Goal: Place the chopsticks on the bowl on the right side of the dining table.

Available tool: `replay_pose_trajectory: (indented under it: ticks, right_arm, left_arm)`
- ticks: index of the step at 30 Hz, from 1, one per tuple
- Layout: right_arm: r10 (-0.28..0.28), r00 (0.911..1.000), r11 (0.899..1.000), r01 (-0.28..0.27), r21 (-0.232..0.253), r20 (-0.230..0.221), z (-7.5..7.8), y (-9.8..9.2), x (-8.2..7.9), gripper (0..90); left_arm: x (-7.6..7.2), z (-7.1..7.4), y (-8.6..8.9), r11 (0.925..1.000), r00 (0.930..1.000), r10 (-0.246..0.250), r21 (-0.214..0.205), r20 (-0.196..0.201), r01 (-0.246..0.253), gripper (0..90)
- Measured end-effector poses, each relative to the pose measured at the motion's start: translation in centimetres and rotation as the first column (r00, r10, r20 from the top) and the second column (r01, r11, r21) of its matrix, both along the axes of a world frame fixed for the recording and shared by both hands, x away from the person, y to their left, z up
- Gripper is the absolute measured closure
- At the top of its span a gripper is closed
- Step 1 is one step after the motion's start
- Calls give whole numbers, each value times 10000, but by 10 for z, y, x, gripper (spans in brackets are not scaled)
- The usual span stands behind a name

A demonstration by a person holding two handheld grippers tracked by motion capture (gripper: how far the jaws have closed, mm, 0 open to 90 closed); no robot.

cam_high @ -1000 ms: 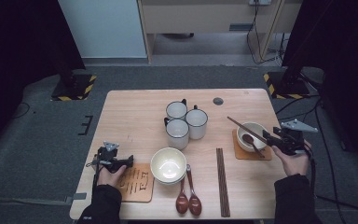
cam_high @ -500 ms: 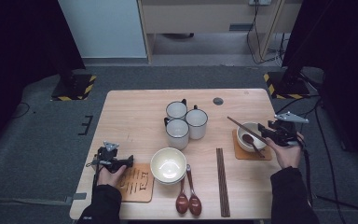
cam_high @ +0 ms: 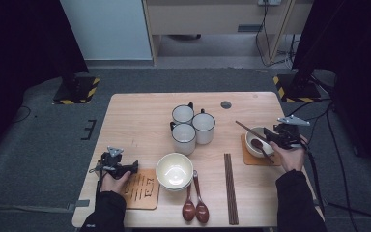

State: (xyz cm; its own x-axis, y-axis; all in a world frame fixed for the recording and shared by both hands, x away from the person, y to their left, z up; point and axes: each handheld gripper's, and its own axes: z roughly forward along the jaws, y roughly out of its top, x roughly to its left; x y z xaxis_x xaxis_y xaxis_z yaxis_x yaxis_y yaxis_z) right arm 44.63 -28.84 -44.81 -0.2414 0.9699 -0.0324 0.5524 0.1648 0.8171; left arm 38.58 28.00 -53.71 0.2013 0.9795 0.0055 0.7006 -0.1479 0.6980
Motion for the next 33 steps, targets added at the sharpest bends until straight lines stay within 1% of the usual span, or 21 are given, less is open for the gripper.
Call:
replay_pose_trajectory:
  ticks: [5,11,17,26,31,33]
  right_arm:
    - [-182,9998,9998,182,43,-54,-4,2,2,546]
    - [-292,9992,9996,292,-32,-278,-11,4,5,546]
    - [-443,9983,9990,441,-59,-377,-15,2,7,546]
    - [-541,9968,9985,532,-163,-596,-20,2,9,535]
    - [-491,9968,9987,484,-127,-631,-19,1,9,536]
    - [-394,9969,9992,386,-126,-686,-20,2,9,535]
  left_arm:
    - [0,0,0,10000,10000,2,-2,0,-2,0]
    - [0,0,0,10000,10000,1,1,-1,-1,0]
    - [0,0,0,10000,10000,0,1,-2,0,0]
    - [0,0,0,10000,10000,2,-2,0,-2,0]
    - [0,0,0,10000,10000,1,-2,-1,-1,0]
    - [0,0,0,10000,10000,1,-1,-2,-1,0]
